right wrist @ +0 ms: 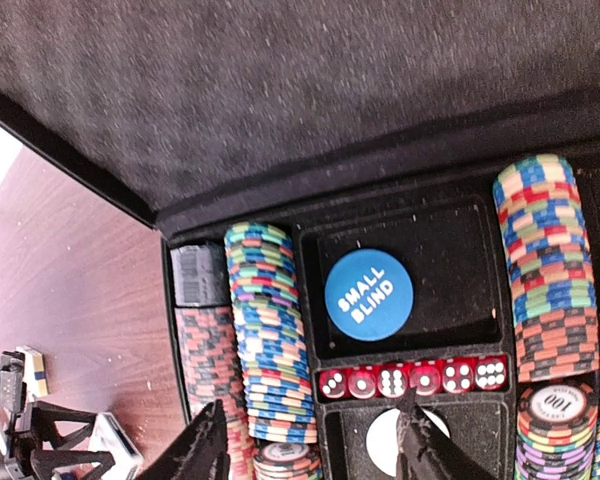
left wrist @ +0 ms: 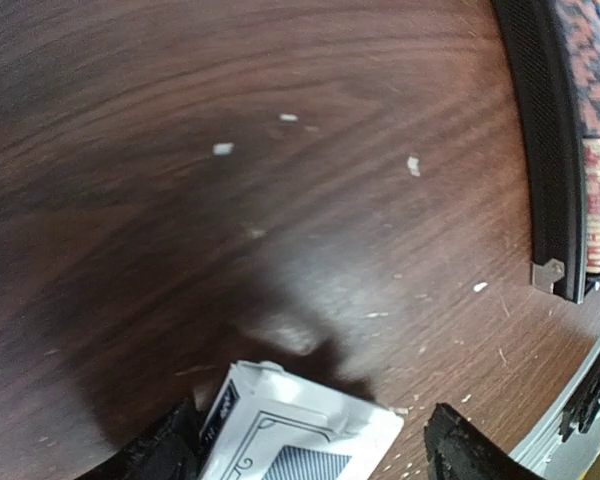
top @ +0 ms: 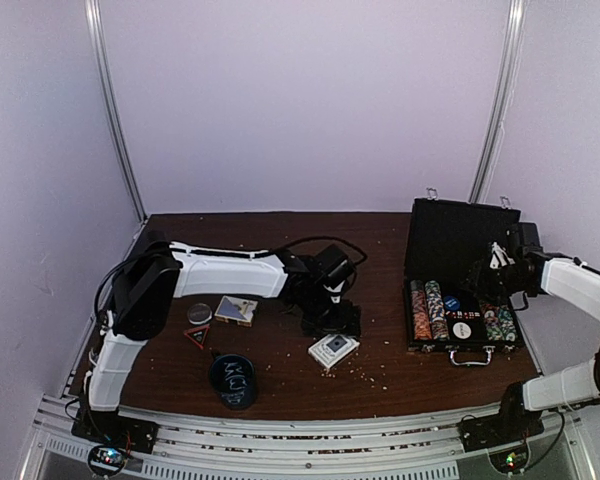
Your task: Pack up texas hold em set
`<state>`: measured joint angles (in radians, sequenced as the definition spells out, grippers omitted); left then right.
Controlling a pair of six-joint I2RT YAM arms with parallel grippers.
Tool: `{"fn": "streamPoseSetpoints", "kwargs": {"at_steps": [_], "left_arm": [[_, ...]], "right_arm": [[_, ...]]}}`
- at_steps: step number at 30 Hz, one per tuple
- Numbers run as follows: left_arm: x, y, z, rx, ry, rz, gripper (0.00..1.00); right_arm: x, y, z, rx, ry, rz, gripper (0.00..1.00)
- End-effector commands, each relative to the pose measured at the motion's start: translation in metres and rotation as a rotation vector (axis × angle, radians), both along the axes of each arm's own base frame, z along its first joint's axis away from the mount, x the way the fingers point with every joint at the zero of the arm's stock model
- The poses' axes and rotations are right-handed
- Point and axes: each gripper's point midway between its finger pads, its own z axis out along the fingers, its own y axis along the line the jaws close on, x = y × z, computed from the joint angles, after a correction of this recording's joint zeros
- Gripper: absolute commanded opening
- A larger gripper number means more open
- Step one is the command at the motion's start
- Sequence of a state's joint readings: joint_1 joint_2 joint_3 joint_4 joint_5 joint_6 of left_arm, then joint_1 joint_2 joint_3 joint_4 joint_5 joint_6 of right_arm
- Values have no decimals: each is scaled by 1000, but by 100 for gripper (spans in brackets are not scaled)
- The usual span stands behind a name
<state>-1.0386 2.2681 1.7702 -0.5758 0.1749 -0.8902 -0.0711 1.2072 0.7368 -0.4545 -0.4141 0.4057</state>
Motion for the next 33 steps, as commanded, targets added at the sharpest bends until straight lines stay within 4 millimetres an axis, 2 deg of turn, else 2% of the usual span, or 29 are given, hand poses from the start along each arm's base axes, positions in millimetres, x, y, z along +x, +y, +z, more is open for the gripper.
{"fn": "streamPoseSetpoints", "kwargs": {"at_steps": [1,5,13,18,24,30,33], "left_arm": [[-12,-20,-1,-6,-62,-116,80],[-18,-7,-2,88,-147,-196,82],[-50,6,-3,168,-254,-410,86],[-53,20,-7,252,-294,-413,89],[-51,37,-14,340,-295,-367,84],[-59,32,-14,318,-287,-376,71],[-60,28,-9,306,-291,-370,66]], "right_arm": [[-12,5,-9,1,26,27,55],[-13,6,-10,3,27,41,56],[-9,14,-17,46,41,61,58],[-10,15,-17,45,39,62,59],[-17,16,-23,49,53,59,59],[-20,19,-25,56,60,70,59],[-21,31,-22,86,63,108,59]]}}
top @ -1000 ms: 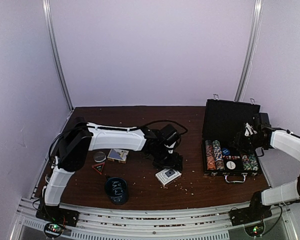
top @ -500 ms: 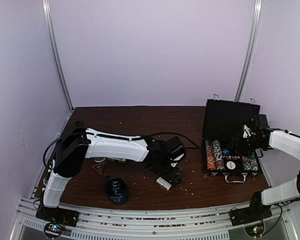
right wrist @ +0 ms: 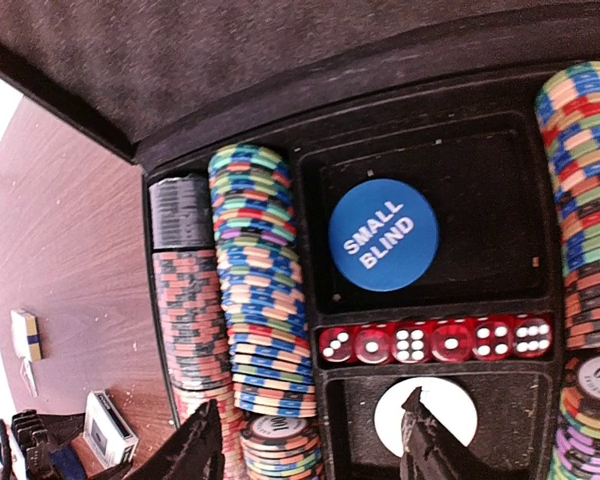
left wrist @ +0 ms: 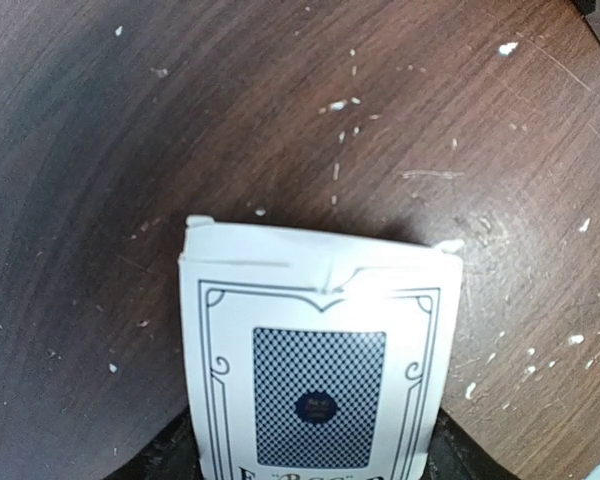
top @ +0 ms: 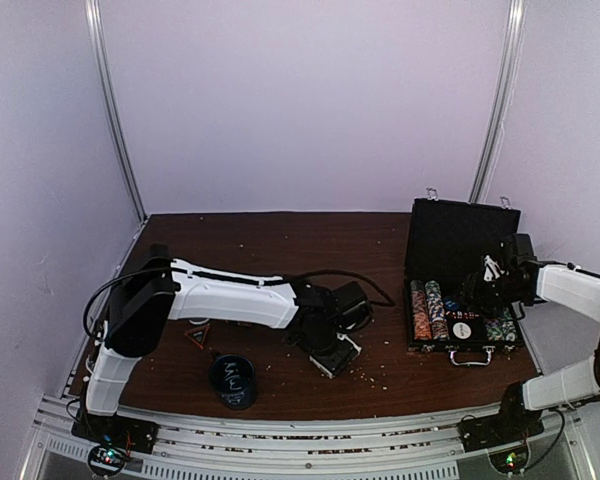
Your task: Pack up texas hold em set
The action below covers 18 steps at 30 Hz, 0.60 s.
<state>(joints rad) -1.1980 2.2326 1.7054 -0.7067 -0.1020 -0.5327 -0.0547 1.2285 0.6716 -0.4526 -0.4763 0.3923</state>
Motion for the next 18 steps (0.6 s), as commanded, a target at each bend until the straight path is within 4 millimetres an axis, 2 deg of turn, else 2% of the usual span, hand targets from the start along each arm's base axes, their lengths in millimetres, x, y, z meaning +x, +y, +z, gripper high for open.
{"fn": "streamPoseSetpoints", "kwargs": {"at_steps": [1,3,6,10,14,18], "left_arm": [[-6,3,15,-12,-4,15,65],[-3,0,24,-42,-24,31,63],[4,-9,52,-133,-64,57,62],[9,-22,87,-256,-112,64,61],[12,-30,115,-327,-158,44,61],[10,-36,129,-368,-171,18,60]], "right_arm": [[-1,21,7,54,-15,65,59],[-4,36,8,81,-1,114,59],[-10,66,8,129,32,204,59],[-23,116,18,347,60,328,59],[-26,136,37,421,60,395,62],[-31,155,60,473,58,492,68]]}}
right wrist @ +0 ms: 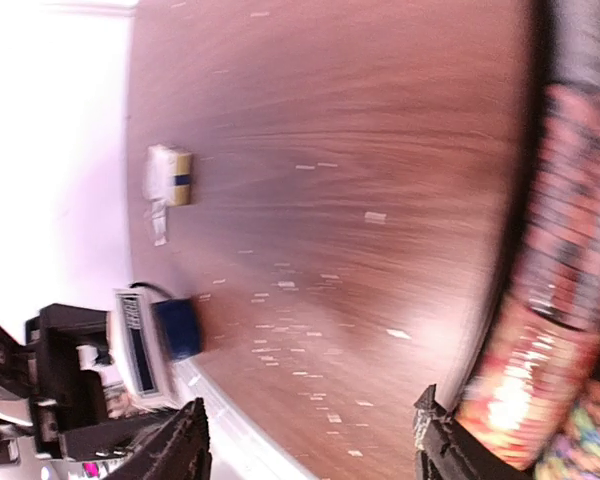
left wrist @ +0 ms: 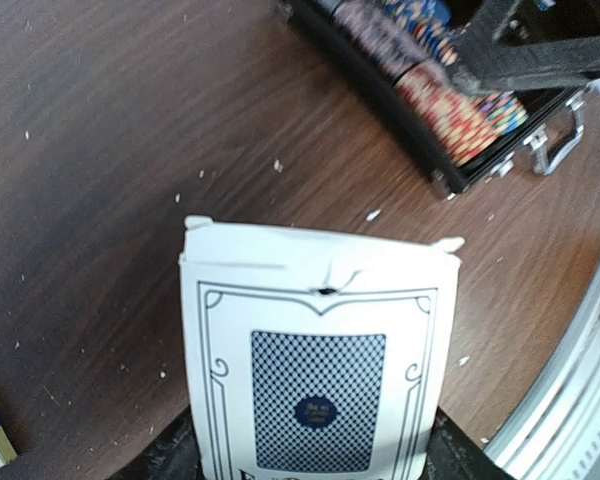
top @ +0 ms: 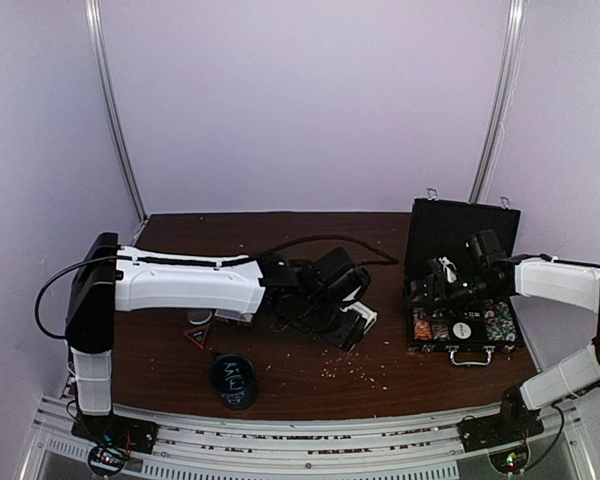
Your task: Pack up texas hold em set
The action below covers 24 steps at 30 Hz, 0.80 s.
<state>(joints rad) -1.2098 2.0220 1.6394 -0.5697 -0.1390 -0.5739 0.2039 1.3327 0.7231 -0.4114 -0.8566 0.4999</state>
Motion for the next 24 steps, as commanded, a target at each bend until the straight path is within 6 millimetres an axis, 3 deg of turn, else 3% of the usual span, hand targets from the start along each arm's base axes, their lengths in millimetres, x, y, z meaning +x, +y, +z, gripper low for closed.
{"fn": "streamPoseSetpoints", "kwargs": {"at_steps": [1,6,17,21,24], "left_arm": [[2,-17,33,-108,-64,-26,60],[0,-23,38,-132,-70,-36,59],[-3,-29,42,-156,-75,-37,58],[-2,-30,46,-161,-82,-31,58],[-2,-31,48,-166,-84,-25,58]], "right_arm": [[-1,29,43,129,-42,119,69],[-12,50,58,175,-44,176,70],[-29,93,61,206,-43,292,72],[-35,102,54,200,-16,328,70],[-36,107,54,198,-16,348,63]]}}
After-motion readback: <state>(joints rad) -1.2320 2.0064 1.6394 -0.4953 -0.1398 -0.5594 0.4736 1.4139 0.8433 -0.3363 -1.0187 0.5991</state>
